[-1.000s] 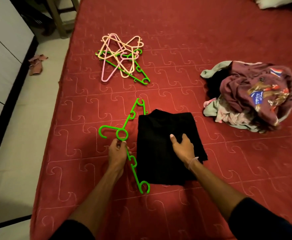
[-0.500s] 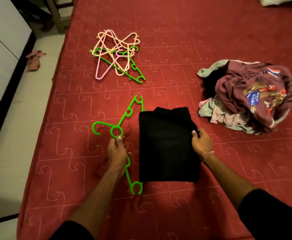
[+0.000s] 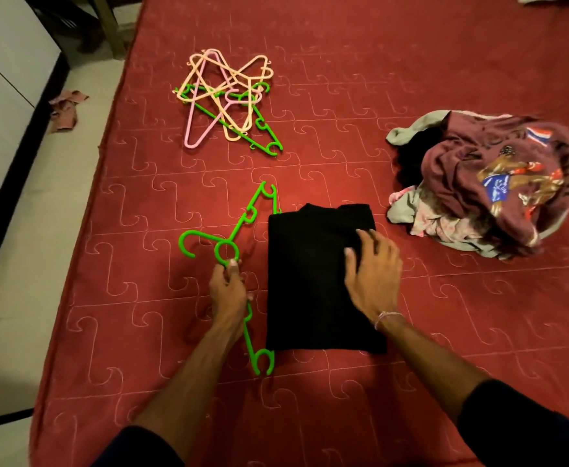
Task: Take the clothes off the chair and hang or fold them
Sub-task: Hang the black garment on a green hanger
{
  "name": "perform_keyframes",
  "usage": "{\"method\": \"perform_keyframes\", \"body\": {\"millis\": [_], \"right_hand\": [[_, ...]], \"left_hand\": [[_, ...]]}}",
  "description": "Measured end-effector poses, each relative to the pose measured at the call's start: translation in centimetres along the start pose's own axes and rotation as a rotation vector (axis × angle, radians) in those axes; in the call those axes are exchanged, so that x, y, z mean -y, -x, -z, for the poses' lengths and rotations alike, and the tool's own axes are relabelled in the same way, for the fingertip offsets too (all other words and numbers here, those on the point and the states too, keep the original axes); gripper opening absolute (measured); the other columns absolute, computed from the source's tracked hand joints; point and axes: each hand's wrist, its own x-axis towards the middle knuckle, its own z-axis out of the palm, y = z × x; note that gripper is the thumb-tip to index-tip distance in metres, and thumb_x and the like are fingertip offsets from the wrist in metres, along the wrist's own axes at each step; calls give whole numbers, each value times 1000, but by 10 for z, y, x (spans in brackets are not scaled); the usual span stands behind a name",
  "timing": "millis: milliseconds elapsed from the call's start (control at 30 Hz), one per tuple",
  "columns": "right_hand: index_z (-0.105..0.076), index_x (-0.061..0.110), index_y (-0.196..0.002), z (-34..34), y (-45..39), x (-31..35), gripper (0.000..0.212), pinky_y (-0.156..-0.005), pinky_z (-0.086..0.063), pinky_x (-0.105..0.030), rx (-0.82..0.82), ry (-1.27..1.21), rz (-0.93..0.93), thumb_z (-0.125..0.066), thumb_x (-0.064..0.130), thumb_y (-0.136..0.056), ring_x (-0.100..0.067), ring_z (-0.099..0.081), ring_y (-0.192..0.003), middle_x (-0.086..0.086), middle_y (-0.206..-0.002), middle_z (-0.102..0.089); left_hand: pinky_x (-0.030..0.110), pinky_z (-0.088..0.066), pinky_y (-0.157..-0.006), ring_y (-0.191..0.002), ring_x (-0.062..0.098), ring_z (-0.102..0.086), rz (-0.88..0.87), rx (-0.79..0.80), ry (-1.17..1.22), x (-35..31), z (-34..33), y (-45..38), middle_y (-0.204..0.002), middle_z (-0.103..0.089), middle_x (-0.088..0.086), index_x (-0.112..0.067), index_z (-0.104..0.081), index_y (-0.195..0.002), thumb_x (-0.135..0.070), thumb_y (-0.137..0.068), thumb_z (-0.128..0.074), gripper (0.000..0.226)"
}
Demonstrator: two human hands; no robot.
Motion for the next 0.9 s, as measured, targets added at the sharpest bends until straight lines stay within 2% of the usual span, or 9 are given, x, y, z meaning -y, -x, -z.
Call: {"method": "perform_keyframes", "body": {"millis": [100, 200, 333, 433, 500, 633, 700, 767, 900], "right_hand": [[-23, 35, -157, -11, 11, 12, 66, -120, -18, -61, 251, 130, 318, -29, 66, -100, -35, -6, -154, -9, -165, -15], [-3, 44, -158, -31, 19, -9, 75, -114, -13, -73, 489, 238, 326, -11, 81, -92, -35, 15, -153, -1, -168, 9], [1, 46, -157, -34, 12, -13, 78, -115, -6, -74, 547, 250, 309, -9, 83, -90, -33, 20, -151, 1, -168, 12], [-12, 42, -158, -29, 7, -3, 78, -114, 1, -72, 537, 211, 258, -13, 82, -91, -34, 12, -153, -1, -168, 1], [-27, 31, -155, -21, -1, 9, 76, -116, -2, -68, 470, 125, 205, -22, 76, -94, -35, -7, -153, -7, -165, -19], [-44, 14, -141, 6, -35, 42, 53, -115, -31, -58, 207, -289, 256, -51, 47, -100, -23, -44, -134, -6, -142, -48], [-41, 11, -143, 22, -58, 59, 53, -112, -38, -48, 132, -433, 281, -57, 36, -99, -21, -45, -131, -7, -141, -47], [-32, 9, -149, 35, -83, 70, 64, -116, -36, -44, 91, -481, 288, -59, 36, -98, -23, -38, -140, -10, -150, -40], [-13, 15, -158, 68, -131, 84, 92, -123, -20, -53, 106, -443, 352, -58, 60, -92, -26, -24, -150, -8, -162, -26]], "left_hand": [[27, -44, -47, -57, 11, -46, -4, -1, -5, 1, 0, 1, -77, -50, 5, -18, -59, -99, -32, -106, -43, 22], [26, -43, -45, -56, 10, -46, 12, 2, 8, 4, 1, -2, -81, -51, 9, -19, -60, -100, -34, -105, -44, 23], [22, -42, -43, -57, 9, -46, -8, -1, 27, -1, 5, -4, -79, -53, 6, -19, -61, -101, -34, -106, -44, 23], [20, -41, -43, -57, 9, -45, -61, 17, 16, -11, 3, 2, -72, -49, 2, -17, -61, -100, -34, -105, -45, 24], [20, -40, -42, -57, 8, -42, -80, 70, 54, -21, 1, 4, -69, -45, 0, -17, -63, -101, -33, -105, -47, 23], [20, -38, -40, -55, 8, -39, -179, 153, 41, -55, 5, 4, -69, -43, 0, -21, -65, -96, -31, -104, -50, 19], [21, -40, -40, -55, 11, -41, -260, 192, -13, -75, 10, 6, -70, -43, 4, -14, -64, -99, -31, -104, -50, 23], [26, -41, -42, -56, 19, -40, -355, 226, -84, -92, 14, 5, -72, -44, 8, -3, -59, -101, -31, -104, -49, 30], [35, -34, -45, -53, 20, -34, -492, 325, -147, -135, 32, 11, -62, -37, 1, 5, -51, -94, -28, -103, -50, 34]]}}
